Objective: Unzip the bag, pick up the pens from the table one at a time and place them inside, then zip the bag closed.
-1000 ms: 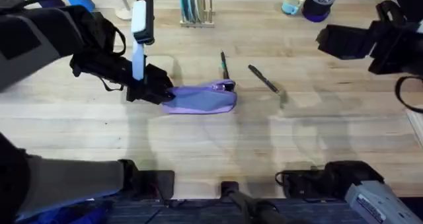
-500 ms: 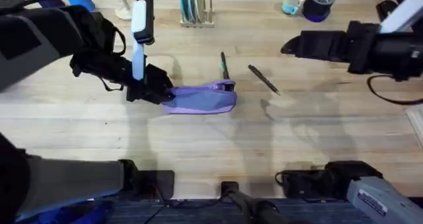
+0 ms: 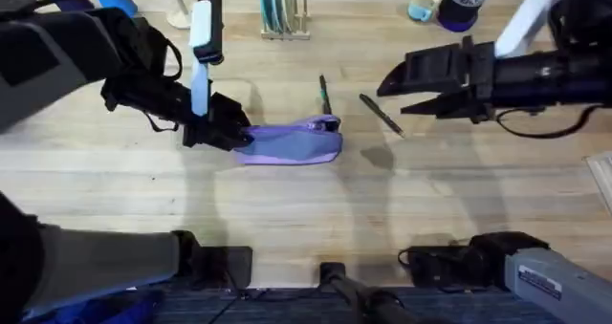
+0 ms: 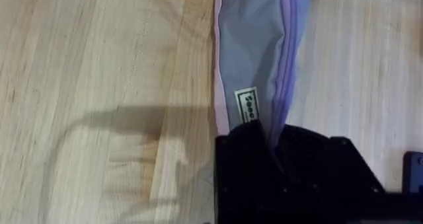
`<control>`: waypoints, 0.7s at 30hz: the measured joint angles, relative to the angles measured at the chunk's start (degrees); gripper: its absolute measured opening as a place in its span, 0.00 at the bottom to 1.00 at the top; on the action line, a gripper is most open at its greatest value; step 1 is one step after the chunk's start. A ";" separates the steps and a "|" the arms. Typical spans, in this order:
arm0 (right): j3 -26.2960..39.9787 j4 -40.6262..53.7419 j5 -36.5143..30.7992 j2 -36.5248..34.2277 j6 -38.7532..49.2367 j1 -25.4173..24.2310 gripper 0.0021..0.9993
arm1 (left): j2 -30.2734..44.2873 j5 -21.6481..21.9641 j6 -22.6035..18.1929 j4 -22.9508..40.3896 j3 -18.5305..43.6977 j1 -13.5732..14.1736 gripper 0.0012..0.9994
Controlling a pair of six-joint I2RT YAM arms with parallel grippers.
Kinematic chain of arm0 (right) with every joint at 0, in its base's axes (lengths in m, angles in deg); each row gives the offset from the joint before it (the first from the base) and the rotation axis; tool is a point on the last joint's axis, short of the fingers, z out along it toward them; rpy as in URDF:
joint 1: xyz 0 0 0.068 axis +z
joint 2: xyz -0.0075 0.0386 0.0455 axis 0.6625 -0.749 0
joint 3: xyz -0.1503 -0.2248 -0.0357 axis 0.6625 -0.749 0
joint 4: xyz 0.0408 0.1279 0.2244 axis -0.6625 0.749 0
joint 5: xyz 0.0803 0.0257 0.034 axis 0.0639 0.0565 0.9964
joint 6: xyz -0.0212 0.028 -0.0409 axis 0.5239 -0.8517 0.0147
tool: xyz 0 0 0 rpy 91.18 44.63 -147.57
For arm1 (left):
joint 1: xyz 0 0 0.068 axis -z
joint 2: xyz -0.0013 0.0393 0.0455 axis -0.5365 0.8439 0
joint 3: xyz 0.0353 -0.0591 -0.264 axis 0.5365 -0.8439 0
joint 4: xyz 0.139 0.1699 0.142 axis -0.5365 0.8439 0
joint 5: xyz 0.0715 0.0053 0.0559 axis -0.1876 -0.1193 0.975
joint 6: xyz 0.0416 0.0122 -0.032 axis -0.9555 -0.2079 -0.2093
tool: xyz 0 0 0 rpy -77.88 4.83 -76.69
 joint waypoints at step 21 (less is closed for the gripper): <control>0.00 -5.21 1.20 -12.90 1.92 7.75 1.00 | 0.00 0.00 0.00 -0.08 0.00 0.00 0.04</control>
